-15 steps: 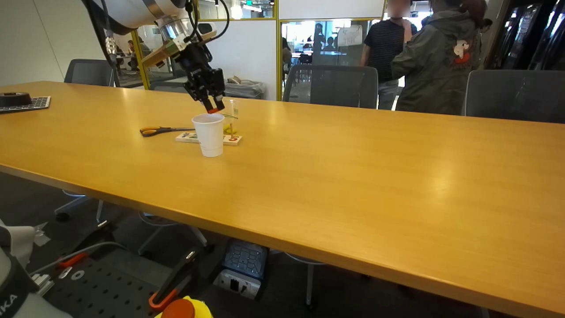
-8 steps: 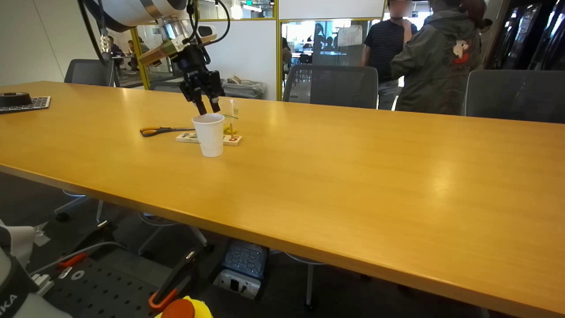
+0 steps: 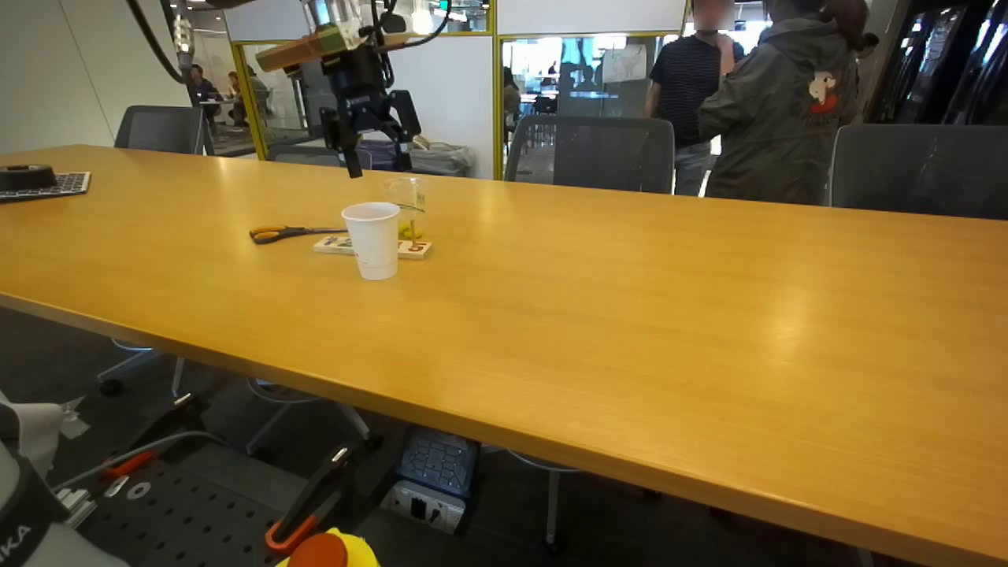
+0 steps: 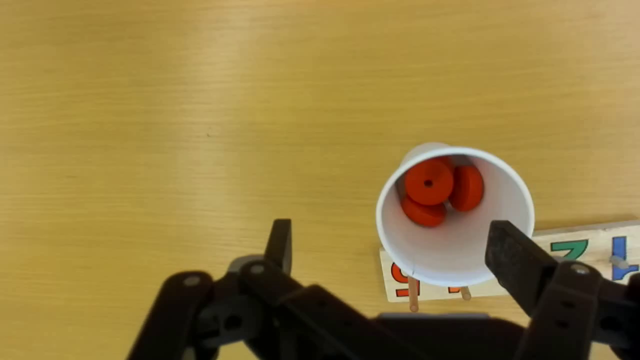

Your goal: Pick up the orange and yellow objects from the table and put them in the two cups

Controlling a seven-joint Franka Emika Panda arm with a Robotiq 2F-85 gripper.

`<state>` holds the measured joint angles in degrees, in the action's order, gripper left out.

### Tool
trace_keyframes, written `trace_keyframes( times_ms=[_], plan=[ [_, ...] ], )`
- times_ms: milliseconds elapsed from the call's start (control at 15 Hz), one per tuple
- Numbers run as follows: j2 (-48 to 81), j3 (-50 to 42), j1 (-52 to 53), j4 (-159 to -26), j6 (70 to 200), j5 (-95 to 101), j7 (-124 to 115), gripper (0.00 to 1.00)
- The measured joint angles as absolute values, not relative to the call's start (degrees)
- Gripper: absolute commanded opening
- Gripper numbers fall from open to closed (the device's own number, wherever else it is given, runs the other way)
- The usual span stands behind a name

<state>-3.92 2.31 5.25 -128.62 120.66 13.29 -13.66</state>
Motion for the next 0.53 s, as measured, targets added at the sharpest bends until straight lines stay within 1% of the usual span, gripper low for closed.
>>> trace_keyframes(
  times_ms=[200, 533],
  plan=[
    [-12.26, 1.80, 3.96, -130.98, 112.09, 9.84, -6.03, 1.00],
    [-28.06, 1.48, 3.55, -134.45, 97.84, 8.59, -2.89, 1.00]
  ],
)
